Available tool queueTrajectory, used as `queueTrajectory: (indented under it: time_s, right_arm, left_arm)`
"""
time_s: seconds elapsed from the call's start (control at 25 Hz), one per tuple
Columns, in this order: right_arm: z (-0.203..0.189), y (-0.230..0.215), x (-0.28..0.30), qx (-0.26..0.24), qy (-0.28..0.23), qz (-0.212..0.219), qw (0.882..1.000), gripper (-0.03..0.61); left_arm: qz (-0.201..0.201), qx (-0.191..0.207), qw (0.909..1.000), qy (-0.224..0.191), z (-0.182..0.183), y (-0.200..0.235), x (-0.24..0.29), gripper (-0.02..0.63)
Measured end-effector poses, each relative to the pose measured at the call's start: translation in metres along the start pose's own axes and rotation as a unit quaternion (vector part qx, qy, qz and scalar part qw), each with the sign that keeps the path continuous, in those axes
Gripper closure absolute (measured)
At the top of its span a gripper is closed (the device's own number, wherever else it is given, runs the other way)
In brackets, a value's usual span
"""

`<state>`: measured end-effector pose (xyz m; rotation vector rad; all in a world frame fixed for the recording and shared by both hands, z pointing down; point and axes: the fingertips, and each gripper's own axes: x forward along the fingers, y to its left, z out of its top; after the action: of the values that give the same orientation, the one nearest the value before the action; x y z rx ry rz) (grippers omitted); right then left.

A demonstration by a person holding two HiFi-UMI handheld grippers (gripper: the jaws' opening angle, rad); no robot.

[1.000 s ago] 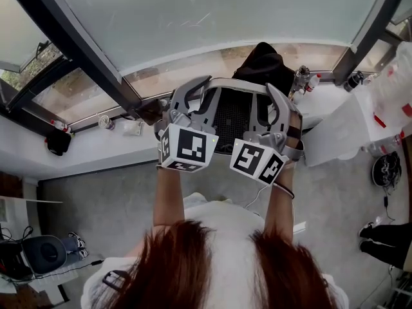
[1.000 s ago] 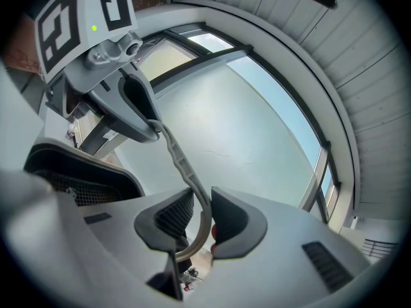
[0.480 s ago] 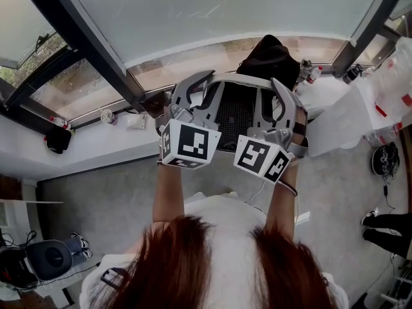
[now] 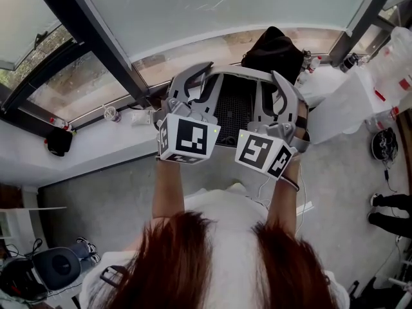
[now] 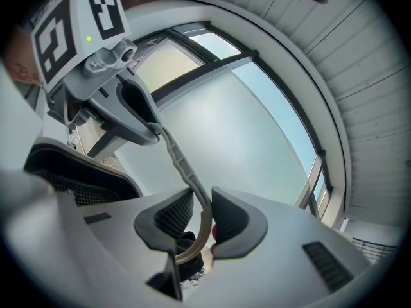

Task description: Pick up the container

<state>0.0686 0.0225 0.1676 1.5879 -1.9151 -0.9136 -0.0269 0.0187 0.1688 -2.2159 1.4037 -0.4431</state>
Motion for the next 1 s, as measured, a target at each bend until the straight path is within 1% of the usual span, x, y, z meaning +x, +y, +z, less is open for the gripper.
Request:
queueTrajectory:
  time_s: [0.24, 0.44, 0.68, 1.0]
  right_arm:
    - [0.021, 0.015, -0.017, 0.001, 0.008, -0.003, 1.0, 0.477]
    - [0.036, 0.027, -0.031, 0.005, 0.012, -0.003, 1.0, 0.477]
    - [0.049, 0.039, -0.048, 0.008, 0.009, -0.003, 1.0, 0.476]
    - [0.061, 0.044, -0.064, 0.007, 0.005, -0.003, 1.0, 0.476]
  left_arm:
    - [-0.007, 0.002, 1.0, -0.004, -0.005, 0.009, -0.029, 0.529]
    - [-0.007, -0.006, 0.9999, -0.007, -0.009, 0.015, -0.052, 0.529]
    - [-0.007, -0.015, 0.9998, -0.013, -0.012, 0.017, -0.077, 0.529]
    - [-0.004, -0.016, 0.9996, -0.021, -0.01, 0.018, -0.098, 0.528]
